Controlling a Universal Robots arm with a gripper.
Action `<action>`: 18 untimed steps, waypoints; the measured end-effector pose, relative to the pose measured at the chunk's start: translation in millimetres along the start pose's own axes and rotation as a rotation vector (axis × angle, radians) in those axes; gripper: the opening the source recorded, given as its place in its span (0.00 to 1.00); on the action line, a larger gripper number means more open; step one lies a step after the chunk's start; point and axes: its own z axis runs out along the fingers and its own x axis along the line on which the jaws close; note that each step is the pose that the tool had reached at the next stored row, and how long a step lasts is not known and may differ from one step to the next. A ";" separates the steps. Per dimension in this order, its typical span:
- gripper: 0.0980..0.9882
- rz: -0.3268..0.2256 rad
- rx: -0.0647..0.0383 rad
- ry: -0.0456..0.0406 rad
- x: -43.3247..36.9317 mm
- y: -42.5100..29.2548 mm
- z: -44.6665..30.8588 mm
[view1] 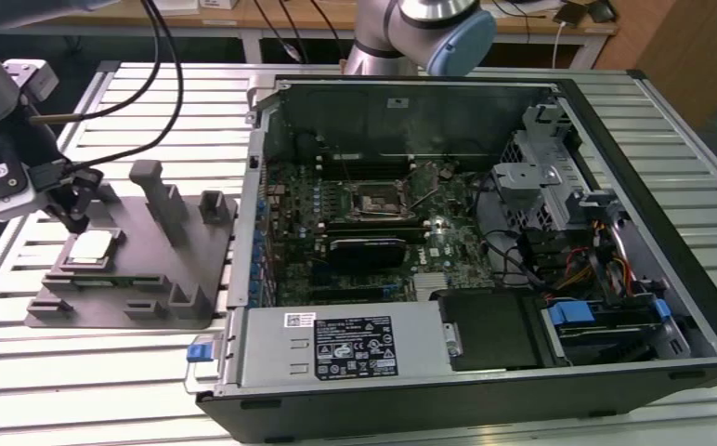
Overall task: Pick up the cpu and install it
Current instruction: 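Pick up the cpu and move it towards the insertion slot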
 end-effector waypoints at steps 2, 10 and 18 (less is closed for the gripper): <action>0.01 0.000 0.000 0.0003 0.3 -1.3 3.1; 0.01 0.000 0.000 0.0009 1.5 -3.6 15.2; 0.01 0.000 0.000 0.0012 2.6 -4.1 26.2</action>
